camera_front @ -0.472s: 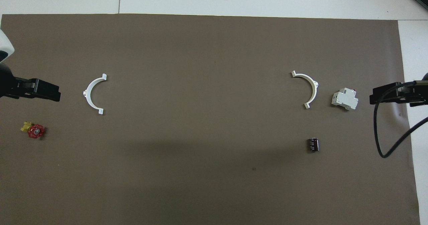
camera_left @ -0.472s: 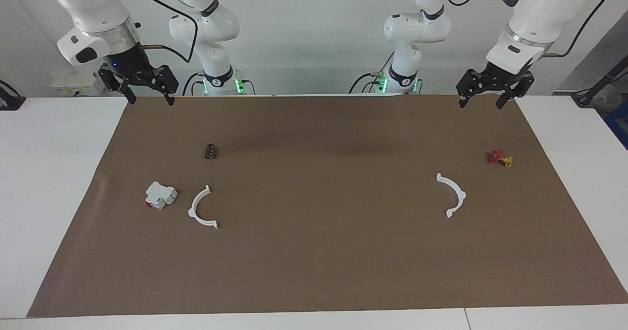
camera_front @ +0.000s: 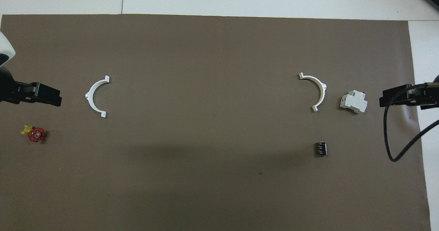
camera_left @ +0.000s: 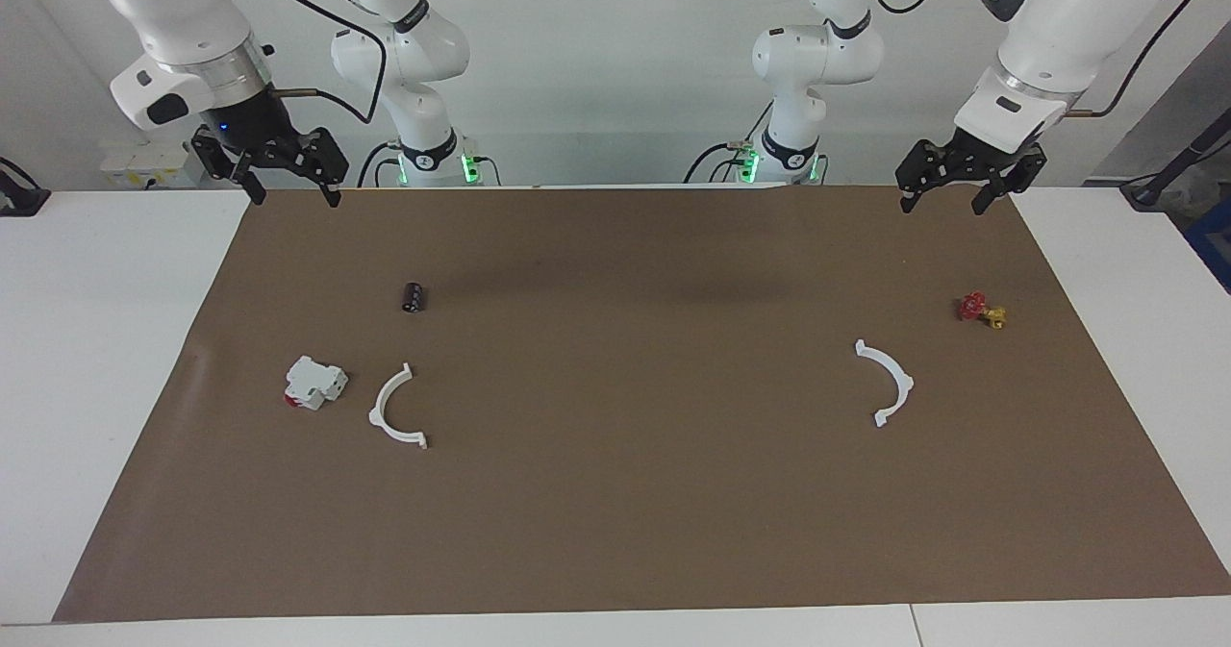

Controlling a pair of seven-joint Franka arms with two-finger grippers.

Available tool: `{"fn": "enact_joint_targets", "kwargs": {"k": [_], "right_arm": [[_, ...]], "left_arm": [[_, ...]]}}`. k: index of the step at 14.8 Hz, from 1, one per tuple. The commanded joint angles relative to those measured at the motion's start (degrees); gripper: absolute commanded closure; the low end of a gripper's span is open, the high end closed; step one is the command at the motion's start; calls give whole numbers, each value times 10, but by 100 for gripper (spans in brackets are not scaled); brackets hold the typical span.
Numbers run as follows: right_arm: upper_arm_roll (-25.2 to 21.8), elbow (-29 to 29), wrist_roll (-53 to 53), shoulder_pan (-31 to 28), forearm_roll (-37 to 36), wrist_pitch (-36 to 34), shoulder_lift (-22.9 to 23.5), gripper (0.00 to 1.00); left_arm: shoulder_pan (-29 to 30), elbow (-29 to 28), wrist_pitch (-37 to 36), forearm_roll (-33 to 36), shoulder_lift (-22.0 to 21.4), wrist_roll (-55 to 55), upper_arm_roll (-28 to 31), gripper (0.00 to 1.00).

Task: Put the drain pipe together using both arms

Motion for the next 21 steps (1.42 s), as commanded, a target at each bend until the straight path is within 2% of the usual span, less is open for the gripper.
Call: {"fn": "enact_joint_targets", "kwargs": {"k": [1, 3, 5, 8, 10, 13, 16, 18, 21], "right_arm": [[3, -51, -11, 0, -7, 64, -18, 0], [3, -57, -21, 1, 0, 82, -2, 0], [3, -60, -80, 7, 0, 118, 30, 0], [3, -60, -122, 6, 2, 192, 85, 0], [3, -60, -149, 5, 3, 244, 125, 0], [3, -63, -217, -1, 44, 324, 184, 0], [3, -97, -277, -8, 48, 412, 228, 0], [3, -131, -302, -9, 48, 464, 238, 0], [3, -140, -365, -19, 84, 468, 260, 1]], "left_arm": [[-3, -20, 0, 4, -14, 0, 2, 0], [-3, -20, 7, 4, -13, 1, 2, 0], [0, -21, 15, 3, -14, 3, 3, 0], [13, -38, 61, 3, -16, 3, 3, 0], [21, -40, 64, 3, -16, 3, 3, 0], [22, -45, 66, 2, -17, 3, 3, 0], [15, -49, 68, 2, -20, 3, 3, 0], [14, -50, 67, 2, -20, 3, 1, 0], [14, -62, 73, 2, -24, 3, -1, 0]]}}
